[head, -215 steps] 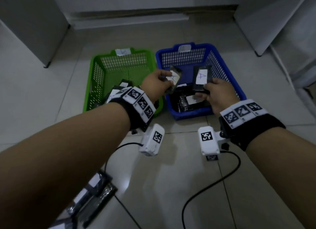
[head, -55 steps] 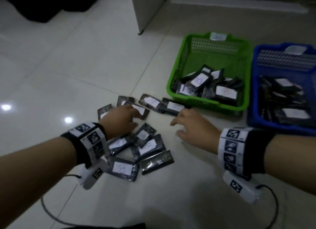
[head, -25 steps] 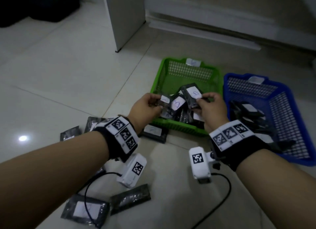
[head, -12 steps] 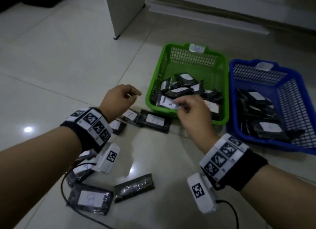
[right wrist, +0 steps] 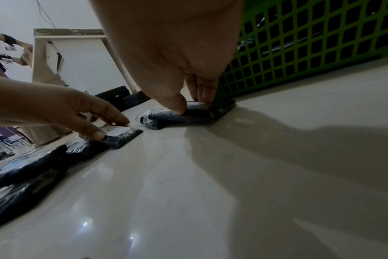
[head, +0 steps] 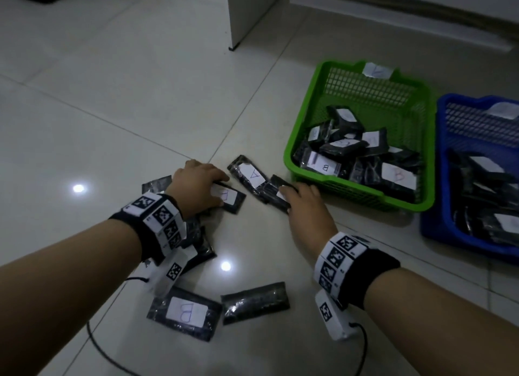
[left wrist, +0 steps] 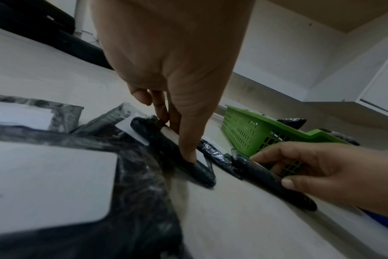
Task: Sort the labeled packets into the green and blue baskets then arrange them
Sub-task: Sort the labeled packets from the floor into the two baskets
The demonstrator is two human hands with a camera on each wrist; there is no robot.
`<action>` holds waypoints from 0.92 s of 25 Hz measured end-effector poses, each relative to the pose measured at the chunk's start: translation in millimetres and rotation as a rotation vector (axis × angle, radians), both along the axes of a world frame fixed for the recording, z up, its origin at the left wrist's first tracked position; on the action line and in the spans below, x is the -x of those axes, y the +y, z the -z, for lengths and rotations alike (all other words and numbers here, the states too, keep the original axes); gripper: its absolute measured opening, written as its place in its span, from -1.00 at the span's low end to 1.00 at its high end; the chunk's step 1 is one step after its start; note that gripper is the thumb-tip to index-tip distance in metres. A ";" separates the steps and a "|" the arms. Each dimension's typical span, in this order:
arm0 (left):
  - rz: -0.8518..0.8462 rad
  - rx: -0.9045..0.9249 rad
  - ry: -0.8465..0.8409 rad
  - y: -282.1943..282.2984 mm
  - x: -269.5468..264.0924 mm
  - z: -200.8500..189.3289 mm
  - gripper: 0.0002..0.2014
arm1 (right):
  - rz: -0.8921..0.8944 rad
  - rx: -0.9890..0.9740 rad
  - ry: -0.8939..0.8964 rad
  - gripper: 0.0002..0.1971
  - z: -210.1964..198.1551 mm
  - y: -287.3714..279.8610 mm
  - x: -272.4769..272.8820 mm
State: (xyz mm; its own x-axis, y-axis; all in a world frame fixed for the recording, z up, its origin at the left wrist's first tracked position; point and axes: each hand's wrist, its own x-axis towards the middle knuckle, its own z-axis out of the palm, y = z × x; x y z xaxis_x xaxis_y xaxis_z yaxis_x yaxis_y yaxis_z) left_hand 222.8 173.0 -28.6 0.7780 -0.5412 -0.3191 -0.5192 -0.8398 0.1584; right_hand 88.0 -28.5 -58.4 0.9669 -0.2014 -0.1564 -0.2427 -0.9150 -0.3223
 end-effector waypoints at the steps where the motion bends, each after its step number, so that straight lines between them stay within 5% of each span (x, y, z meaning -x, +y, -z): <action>1: 0.017 -0.019 -0.006 -0.5 0.8 -0.9 -0.45 | 0.023 -0.017 -0.018 -0.44 1.7 0.7 0.3; 6: 0.082 -0.070 0.007 -1.8 5.1 -6.4 -0.63 | 0.115 0.047 0.088 -0.35 -10.2 0.8 -2.7; 10: 0.069 0.175 0.203 -2.1 12.9 -16.1 -0.83 | 0.183 -0.260 0.189 -0.68 -24.3 0.4 5.8; 15: -0.283 0.687 0.467 -25.8 32.6 -46.3 -0.91 | 0.309 -0.570 -0.196 -0.86 -71.2 -10.2 26.1; 18: -0.376 1.022 0.693 -67.0 37.7 -63.6 -0.57 | 0.420 -0.599 -0.354 -0.73 -97.4 -39.5 16.3; 20: -0.403 1.058 0.611 -101.0 37.0 -68.2 -0.43 | 0.550 -0.738 -0.405 -0.65 -107.0 -68.5 5.8; 23: -0.417 0.991 0.317 -145.5 35.9 -66.6 -0.58 | 0.668 -0.827 -0.398 -0.52 -111.3 -109.2 -5.0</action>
